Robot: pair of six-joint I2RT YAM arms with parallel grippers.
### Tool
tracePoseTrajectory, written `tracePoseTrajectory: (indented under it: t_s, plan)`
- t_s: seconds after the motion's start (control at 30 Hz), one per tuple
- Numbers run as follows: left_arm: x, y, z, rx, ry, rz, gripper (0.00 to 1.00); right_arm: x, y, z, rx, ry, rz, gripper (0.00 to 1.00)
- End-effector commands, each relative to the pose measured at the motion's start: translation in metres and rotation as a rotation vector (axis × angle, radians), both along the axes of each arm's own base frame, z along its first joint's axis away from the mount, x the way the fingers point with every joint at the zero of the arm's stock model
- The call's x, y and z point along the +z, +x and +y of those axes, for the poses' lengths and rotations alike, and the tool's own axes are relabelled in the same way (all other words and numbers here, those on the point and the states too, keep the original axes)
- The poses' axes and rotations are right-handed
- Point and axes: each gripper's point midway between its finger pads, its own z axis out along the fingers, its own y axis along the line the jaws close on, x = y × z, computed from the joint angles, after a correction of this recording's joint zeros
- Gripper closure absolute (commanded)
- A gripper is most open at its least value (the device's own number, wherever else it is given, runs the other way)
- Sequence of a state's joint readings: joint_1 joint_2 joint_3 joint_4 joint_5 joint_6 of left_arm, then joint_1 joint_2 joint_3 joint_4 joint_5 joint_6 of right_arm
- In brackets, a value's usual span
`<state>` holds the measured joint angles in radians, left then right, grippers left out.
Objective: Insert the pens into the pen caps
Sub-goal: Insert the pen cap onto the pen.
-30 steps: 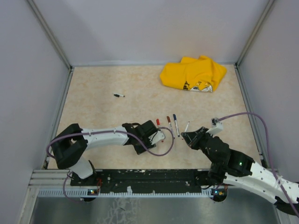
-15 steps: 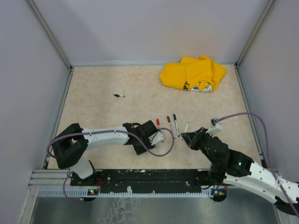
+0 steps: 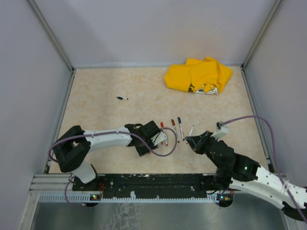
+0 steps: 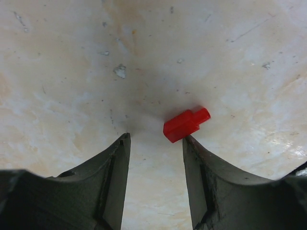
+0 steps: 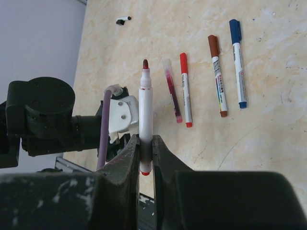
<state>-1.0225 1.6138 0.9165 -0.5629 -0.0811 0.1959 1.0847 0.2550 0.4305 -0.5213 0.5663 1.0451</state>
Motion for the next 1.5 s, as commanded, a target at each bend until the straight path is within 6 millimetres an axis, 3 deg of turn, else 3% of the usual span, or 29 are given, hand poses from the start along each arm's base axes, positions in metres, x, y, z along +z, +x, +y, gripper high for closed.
tracePoseTrajectory:
  t_s: [0.0,0.3,0.6,0.93,1.17,1.37,1.47]
  plan:
    - [0.008,0.017,0.005,0.037,0.005,-0.054,0.46,0.007,0.003,0.004,-0.014,0.047,-0.014,1.0]
    - [0.004,0.038,0.003,0.104,0.001,-0.099,0.46,0.006,0.003,0.005,-0.011,0.043,-0.012,1.0]
    - [0.013,0.039,-0.029,0.093,-0.106,-0.049,0.46,0.006,0.002,0.004,-0.008,0.037,-0.01,1.0]
    - [0.034,0.051,-0.01,0.28,-0.08,-0.143,0.47,0.007,0.003,0.003,-0.012,0.034,-0.012,1.0]
    - [0.053,0.043,-0.03,0.481,-0.228,-0.069,0.48,0.004,0.003,0.008,-0.003,0.045,-0.01,1.0]
    - [0.05,0.027,-0.043,0.517,-0.294,0.028,0.49,0.003,0.003,0.008,-0.001,0.042,-0.006,1.0]
    - [0.045,0.021,-0.041,0.52,-0.274,0.046,0.49,0.002,0.003,0.009,-0.001,0.042,-0.005,1.0]
